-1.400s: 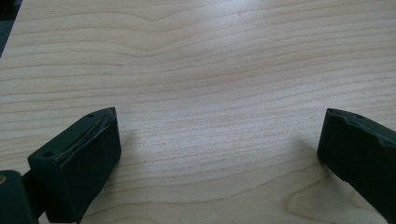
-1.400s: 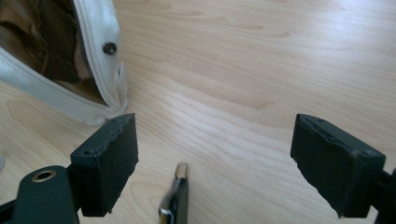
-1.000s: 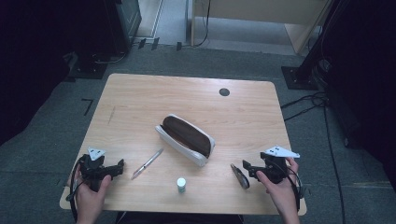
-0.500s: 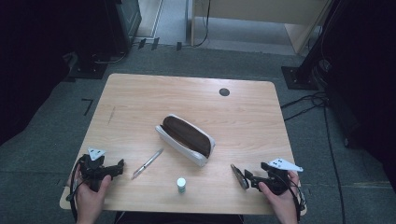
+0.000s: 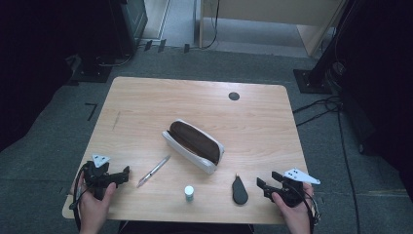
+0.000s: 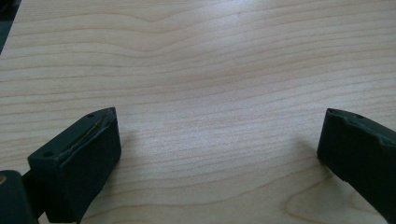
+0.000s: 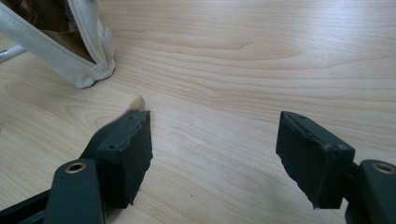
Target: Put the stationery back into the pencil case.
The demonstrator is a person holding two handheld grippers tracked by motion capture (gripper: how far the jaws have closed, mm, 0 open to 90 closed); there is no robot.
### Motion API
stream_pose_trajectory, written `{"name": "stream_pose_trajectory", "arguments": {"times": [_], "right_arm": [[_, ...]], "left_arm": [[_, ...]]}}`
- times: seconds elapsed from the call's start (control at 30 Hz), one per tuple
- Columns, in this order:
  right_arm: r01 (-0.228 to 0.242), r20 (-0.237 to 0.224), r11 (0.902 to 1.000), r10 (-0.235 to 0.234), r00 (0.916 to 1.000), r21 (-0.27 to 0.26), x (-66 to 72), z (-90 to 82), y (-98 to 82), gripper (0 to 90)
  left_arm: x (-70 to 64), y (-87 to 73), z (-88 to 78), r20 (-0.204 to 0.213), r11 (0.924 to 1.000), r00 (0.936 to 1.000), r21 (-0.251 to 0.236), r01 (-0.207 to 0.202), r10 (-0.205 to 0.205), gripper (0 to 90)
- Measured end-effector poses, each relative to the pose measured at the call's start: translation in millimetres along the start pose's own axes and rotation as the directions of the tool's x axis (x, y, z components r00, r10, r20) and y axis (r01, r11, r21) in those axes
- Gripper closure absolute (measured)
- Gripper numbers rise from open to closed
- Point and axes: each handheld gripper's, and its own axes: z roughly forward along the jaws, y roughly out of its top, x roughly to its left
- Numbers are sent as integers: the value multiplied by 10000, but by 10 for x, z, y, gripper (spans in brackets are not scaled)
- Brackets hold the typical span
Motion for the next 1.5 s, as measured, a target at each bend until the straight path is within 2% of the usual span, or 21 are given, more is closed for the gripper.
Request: {"name": "stream_pose_trajectory", "arguments": {"times": [0.17, 0.37, 0.53, 0.63, 0.73, 0.87, 1.03, 1.2, 1.3, 1.5], "right_arm": [[148, -112, 9996, -145, 9998, 240, 86, 63, -40, 284], [462, -601, 9975, -429, 9973, 540, 287, 198, -118, 279], [903, -1035, 9917, -807, 9913, 919, 485, 306, -185, 225], [1185, -1168, 9875, -1062, 9875, 1042, 551, 339, -201, 178], [1260, -1129, 9861, -1138, 9871, 1079, 583, 363, -206, 138], [1629, -1252, 9801, -1485, 9810, 1137, 630, 394, -220, 132], [1775, -1288, 9774, -1626, 9782, 1144, 670, 386, -219, 132], [2035, -1015, 9708, -1914, 9763, 1268, 659, 398, -224, 135], [2135, -987, 9688, -2019, 9744, 1260, 657, 394, -224, 173], [1986, -723, 9747, -1918, 9788, 1025, 568, 359, -219, 383]], "left_arm": [[0, 0, 0, 1, 10000, 10000, -2, 1, -1, 0], [0, 0, 0, 0, 10000, 10000, 0, 1, -1, 0], [0, 0, 0, 0, 10000, 10000, -1, 1, -1, 0], [0, 0, 0, 1, 10000, 10000, -3, -1, 1, 0], [0, 0, 0, 1, 10000, 10000, -2, 0, 0, 0], [0, 0, 0, 2, 10000, 10000, -3, -1, 1, 0], [0, 0, 0, 1, 10000, 10000, -3, 0, 0, 0], [0, 0, 0, 0, 10000, 10000, -3, 3, -3, 0], [0, 0, 0, 0, 10000, 10000, -1, -1, 1, 0], [0, 0, 0, 0, 10000, 10000, -3, 0, 0, 0]]}}
